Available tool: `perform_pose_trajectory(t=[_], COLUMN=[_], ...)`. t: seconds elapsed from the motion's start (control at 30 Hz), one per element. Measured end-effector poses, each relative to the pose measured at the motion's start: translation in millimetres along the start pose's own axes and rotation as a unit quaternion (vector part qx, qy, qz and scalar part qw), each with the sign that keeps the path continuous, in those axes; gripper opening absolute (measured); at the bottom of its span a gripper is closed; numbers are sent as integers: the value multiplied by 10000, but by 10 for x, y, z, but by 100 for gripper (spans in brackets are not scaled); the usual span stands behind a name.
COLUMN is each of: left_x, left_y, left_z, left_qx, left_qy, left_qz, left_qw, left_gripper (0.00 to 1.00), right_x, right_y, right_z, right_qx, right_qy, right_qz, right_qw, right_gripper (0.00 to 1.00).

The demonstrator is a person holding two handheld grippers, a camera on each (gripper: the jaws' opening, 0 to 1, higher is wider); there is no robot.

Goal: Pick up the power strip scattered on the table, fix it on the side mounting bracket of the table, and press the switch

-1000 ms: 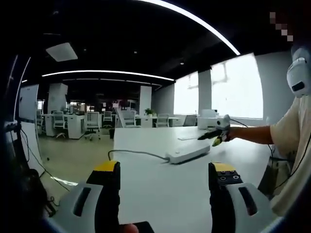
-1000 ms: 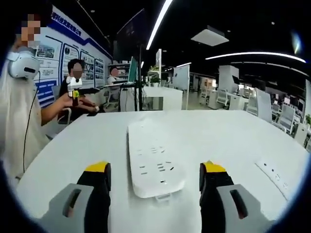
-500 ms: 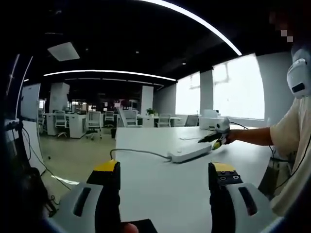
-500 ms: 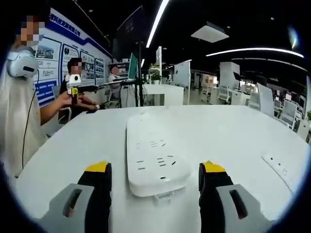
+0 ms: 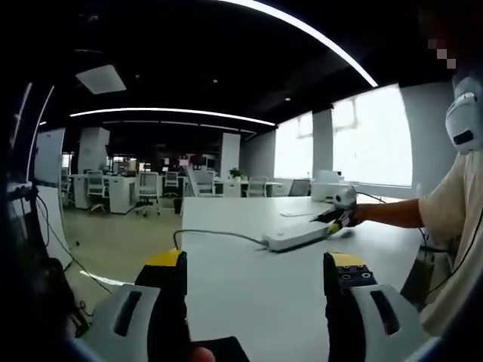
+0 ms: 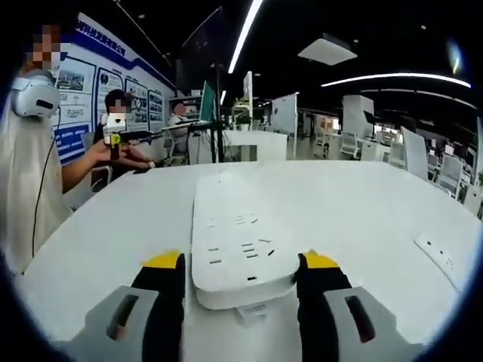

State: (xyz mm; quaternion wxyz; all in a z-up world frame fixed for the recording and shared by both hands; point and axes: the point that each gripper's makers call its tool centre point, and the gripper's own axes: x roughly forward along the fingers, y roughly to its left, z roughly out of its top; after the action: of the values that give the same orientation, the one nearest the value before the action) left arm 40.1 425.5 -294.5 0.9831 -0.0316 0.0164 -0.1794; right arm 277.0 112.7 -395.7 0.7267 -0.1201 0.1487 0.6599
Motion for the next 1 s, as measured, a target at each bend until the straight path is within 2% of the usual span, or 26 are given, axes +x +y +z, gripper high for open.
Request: perform_pose_trajectory(t=[0.47, 0.67, 0.8, 1.0], left_x=[23, 45, 70, 97], left_y=[-31, -45, -74, -119], left_z=[-33, -22, -15, -7], left_qx=[-58, -58, -72, -118], left_qy=[5, 4, -10, -41], left_qz=[-55, -61, -87, -138], left_qw=[10000, 10000, 9999, 9998], left_gripper=[77, 77, 77, 77], right_x=[-6, -21, -25, -31], right_y=[-1, 7, 13, 11], right_z=[0, 9, 20, 10], right_qx=[42, 639, 1299, 1571], right_qy=[15, 43, 13, -24], right_qz=[10, 88, 103, 98], right_qw=[10000, 9979, 9915, 9875], right_gripper=[50, 50, 50, 49])
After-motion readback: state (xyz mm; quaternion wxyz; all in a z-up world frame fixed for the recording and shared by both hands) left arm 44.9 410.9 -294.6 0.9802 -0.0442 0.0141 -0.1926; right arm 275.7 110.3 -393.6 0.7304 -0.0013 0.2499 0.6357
